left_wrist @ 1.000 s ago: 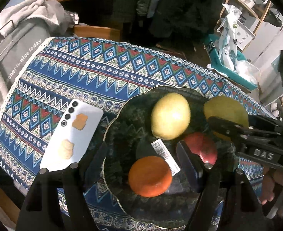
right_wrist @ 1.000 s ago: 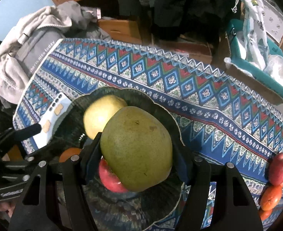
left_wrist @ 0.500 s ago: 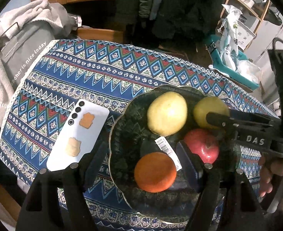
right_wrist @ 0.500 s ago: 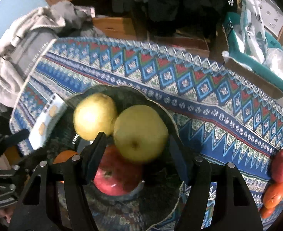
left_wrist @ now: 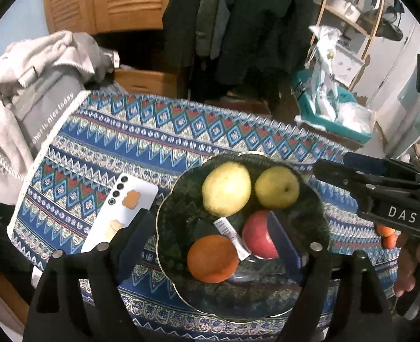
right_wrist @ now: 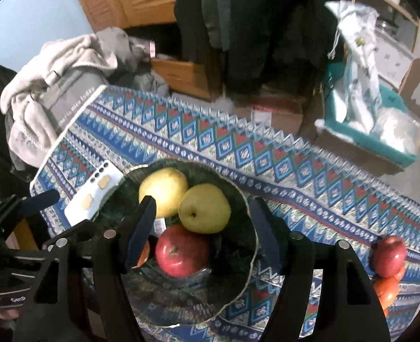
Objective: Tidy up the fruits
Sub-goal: 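Withdraw both grippers from the bowl toward the remaining apple and oranges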
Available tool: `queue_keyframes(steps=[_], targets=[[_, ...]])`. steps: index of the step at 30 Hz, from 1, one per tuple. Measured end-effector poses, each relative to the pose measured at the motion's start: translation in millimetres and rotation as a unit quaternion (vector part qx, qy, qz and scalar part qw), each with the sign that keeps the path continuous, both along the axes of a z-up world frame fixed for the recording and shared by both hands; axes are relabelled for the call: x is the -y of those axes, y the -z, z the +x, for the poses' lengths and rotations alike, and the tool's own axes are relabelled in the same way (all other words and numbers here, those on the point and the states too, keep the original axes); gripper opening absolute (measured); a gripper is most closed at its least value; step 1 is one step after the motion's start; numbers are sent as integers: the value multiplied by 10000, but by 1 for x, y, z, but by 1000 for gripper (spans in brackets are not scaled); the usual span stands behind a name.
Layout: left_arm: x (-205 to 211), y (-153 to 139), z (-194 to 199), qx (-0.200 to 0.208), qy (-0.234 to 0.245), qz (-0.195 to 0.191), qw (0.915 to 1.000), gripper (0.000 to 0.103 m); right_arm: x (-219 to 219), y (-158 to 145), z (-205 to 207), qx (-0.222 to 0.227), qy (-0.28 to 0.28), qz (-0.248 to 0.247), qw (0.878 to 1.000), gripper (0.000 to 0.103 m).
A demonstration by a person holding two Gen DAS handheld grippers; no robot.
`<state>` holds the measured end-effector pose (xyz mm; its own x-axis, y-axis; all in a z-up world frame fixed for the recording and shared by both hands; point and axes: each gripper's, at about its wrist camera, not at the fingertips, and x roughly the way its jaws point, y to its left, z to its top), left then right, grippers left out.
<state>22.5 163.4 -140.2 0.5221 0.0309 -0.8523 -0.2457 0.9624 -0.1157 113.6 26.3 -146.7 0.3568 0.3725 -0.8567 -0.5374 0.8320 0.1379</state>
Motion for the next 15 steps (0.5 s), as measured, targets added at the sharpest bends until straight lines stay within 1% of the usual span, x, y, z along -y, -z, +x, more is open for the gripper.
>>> queue_keyframes(steps=[4,7,11,15], targets=[[7,-21,-7,236,69,-93,9997,86,6,-21,-6,139,60,165,9997,72],[13,-34,-10,380,134,-25,9992,86,10,-36,-11,233,62,274,9993,72],[20,-50,-14,573,216,58,9981,86,16,-58,-23,481,32,318,9983,72],[27,-66,-16,756,294,99,9967,86,24,-73,-33,592,36,442,9973,74]])
